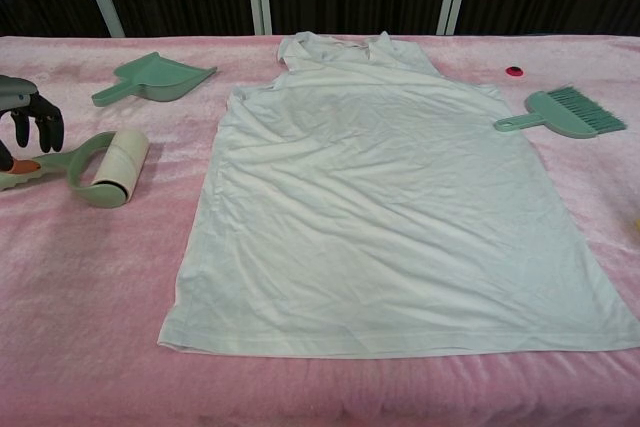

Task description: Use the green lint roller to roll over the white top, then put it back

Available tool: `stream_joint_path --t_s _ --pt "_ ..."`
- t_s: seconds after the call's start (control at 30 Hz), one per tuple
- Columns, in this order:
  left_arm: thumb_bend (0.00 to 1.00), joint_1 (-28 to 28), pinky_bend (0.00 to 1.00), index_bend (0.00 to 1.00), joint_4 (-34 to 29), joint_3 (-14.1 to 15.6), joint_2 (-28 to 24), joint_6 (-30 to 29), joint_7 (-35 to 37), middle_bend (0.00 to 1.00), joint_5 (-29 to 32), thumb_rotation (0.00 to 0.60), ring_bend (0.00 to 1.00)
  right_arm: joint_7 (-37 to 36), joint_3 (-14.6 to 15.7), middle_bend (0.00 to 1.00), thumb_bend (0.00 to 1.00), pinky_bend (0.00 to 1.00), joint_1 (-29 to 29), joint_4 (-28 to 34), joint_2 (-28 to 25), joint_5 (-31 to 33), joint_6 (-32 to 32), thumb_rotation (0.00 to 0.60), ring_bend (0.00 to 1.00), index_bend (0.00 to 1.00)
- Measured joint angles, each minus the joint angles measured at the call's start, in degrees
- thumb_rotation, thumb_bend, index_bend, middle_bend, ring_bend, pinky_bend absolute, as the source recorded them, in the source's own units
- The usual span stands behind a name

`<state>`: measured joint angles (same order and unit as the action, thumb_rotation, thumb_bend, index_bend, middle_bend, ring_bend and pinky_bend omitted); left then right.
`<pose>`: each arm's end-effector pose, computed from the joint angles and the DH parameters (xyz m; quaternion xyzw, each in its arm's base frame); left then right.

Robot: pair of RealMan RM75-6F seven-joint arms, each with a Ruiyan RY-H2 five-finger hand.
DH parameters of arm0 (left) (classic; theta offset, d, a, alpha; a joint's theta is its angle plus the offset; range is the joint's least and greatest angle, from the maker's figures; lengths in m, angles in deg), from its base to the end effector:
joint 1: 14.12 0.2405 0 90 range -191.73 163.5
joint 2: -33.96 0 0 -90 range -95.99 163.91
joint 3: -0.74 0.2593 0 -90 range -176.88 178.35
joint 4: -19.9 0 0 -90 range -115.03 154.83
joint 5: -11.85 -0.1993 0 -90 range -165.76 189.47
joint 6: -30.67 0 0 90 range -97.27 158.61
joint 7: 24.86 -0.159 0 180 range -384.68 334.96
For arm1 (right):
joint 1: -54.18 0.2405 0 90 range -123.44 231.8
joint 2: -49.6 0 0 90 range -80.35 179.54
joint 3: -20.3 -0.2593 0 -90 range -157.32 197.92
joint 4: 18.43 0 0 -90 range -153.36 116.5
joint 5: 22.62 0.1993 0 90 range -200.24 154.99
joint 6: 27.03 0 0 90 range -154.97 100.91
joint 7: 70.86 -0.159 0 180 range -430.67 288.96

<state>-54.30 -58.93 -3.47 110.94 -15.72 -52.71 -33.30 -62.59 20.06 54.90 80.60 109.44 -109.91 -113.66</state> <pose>-0.2790 0.3698 0.0569 -0.7195 -0.4161 -0.1633 0.5315 -0.3040 -0.1632 0.1794 0.6114 -0.3785 0.3354 0.6086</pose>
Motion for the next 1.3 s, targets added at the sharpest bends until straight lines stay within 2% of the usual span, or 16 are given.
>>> stream_joint_path --t_s 0.2,0.43,0.87,1.3 --pt "0.33 -0.2 0.57 0.39 -0.27 0.52 -0.07 1.43 0.04 0.38 2.53 0.6 0.36 0.39 -0.1 0.04 0.18 0.21 -0.02 0.05 0.13 0.11 0.08 0.6 0.1 0.0" --pt "0.33 -0.81 0.61 0.41 1.53 -0.03 1.37 1.62 1.19 0.42 2.02 0.6 0.39 0.61 -0.16 0.05 0.18 0.21 0.02 0.08 0.21 0.5 0.54 0.6 0.1 0.0" --pt "0.36 -0.57 0.75 0.53 3.54 0.01 3.21 0.01 2.43 0.53 -0.2 0.6 0.52 0.76 -0.16 0.05 0.18 0.21 0.01 0.46 0.02 1.46 1.42 0.6 0.1 0.0" --pt "0.49 -0.39 0.77 0.6 3.04 0.35 1.91 -0.96 1.6 0.59 -0.07 0.6 0.55 1.16 -0.17 0.05 0.18 0.21 -0.04 1.2 0.01 2.15 1.96 0.6 0.1 0.0"
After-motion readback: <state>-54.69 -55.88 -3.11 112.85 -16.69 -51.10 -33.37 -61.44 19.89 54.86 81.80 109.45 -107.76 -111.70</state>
